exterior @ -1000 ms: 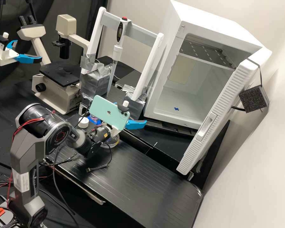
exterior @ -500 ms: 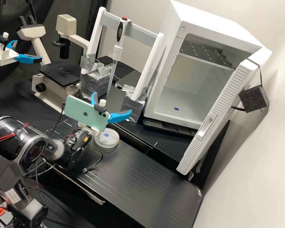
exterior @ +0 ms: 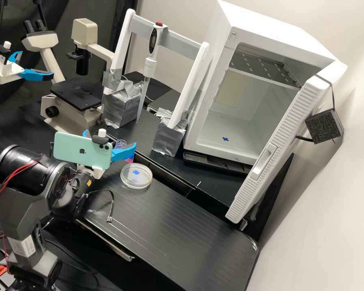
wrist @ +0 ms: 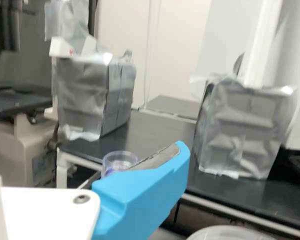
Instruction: Close the bottle
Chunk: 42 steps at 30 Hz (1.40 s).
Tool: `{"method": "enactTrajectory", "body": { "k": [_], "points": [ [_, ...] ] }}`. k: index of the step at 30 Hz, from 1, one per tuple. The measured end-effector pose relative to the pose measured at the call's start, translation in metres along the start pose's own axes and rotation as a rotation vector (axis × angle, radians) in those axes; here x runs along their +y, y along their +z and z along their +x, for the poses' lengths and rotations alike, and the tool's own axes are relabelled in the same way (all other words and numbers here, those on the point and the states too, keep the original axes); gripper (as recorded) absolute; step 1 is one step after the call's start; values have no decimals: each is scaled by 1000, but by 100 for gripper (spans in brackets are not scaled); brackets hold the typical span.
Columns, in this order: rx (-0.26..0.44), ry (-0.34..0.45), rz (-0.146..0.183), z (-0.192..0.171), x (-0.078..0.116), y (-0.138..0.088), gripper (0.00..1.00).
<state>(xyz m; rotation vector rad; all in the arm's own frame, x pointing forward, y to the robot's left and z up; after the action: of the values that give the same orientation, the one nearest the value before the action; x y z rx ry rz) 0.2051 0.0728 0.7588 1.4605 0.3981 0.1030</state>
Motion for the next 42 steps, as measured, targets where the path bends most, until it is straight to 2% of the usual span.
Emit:
{"method": "enactTrajectory", "body": {
  "k": [10,11,25,33,42],
  "points": [
    [-64,-31,5,3,-6,15,100],
    [-61,-34,6,3,-5,16,0],
    [-62,-14,56,-8,3,20,0],
    [-54,-4,54,-15,5,17,0],
    [-46,-28,60,-16,0,14,0]
  ]
}}
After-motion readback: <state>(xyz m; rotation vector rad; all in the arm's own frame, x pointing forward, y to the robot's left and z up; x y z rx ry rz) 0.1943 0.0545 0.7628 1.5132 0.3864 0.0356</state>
